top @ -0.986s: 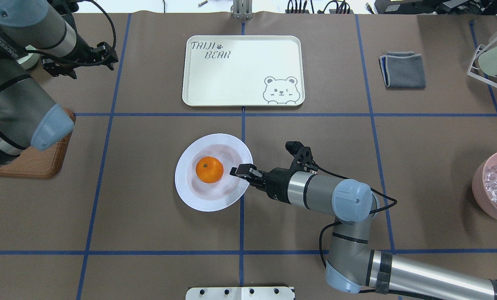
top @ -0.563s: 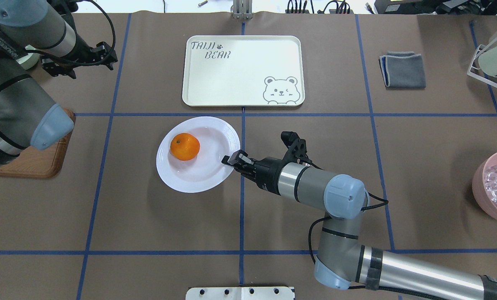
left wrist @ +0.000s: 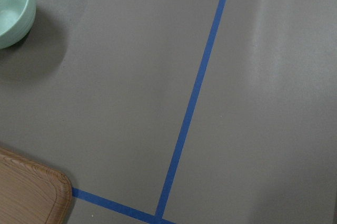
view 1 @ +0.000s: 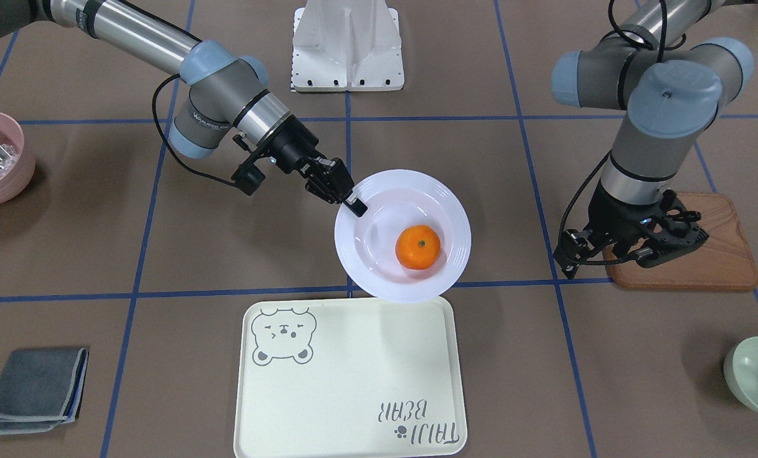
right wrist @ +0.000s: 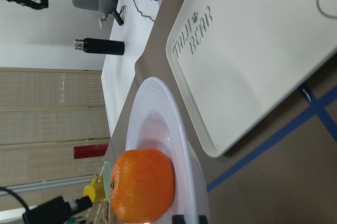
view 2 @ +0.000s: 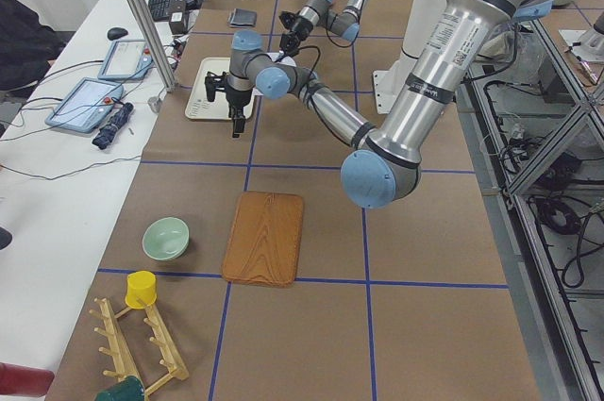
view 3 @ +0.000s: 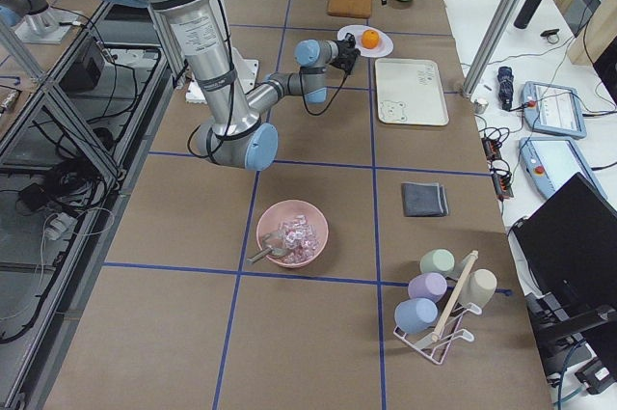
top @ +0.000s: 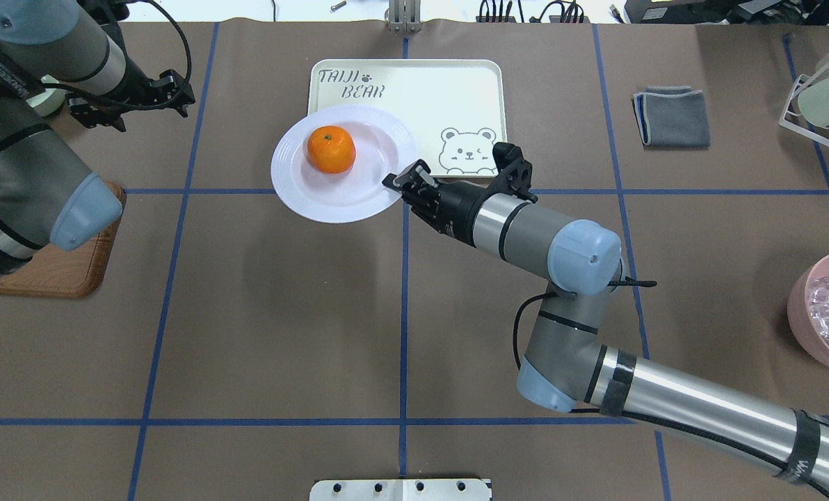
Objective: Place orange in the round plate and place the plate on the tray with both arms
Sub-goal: 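Carry the plate with the orange onto the bear tray with the right gripper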
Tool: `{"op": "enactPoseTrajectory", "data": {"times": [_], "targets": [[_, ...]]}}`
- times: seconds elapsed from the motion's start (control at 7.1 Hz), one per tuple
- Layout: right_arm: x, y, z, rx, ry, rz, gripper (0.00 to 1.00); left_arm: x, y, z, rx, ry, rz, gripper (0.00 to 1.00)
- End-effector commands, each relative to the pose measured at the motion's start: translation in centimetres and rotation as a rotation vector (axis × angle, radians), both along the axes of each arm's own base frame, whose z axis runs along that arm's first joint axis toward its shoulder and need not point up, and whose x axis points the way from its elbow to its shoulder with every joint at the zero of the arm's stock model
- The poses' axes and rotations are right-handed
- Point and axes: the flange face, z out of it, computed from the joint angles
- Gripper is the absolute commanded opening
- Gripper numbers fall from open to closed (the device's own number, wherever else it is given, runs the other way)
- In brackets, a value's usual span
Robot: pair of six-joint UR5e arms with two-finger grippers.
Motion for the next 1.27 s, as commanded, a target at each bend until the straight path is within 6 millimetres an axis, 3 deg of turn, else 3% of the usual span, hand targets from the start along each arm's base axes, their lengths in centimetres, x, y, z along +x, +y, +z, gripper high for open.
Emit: {"op": "enactPoseTrajectory", "data": {"times": [0.0, 0.28, 0.42, 0.7, 0.85, 0.99, 1.13], "targets": [[-0.4, -8.3, 0.6, -0.067, 0.084, 0.093, 0.0, 0.1, 0.0, 0.0, -0.001, -0.002, 0.0, 0.98], [-2.5, -14.8, 2.8, -0.155, 0.199, 0.138, 0.0, 0.1, -0.1, 0.1, -0.002, -0.003, 0.0, 0.98], [-2.8, -15.6, 4.8, -0.18, 0.234, 0.129, 0.0, 0.2, -0.2, 0.3, -0.006, -0.005, 0.0, 0.98], [-3.3, -15.6, 6.1, -0.195, 0.266, 0.095, 0.0, 0.2, -0.2, 0.5, -0.009, -0.008, 0.0, 0.98], [-3.5, -15.6, 6.3, -0.208, 0.285, 0.075, 0.1, 0.2, -0.3, 0.6, -0.011, -0.009, 0.0, 0.98], [-3.1, -15.9, 6.8, -0.184, 0.341, 0.052, 0.99, 0.2, -0.3, 0.6, -0.009, -0.008, 0.0, 0.98], [-0.5, -15.7, 7.1, -0.104, 0.478, -0.032, 1.0, 0.1, -0.3, 0.6, -0.009, -0.008, -0.002, 0.98]]}}
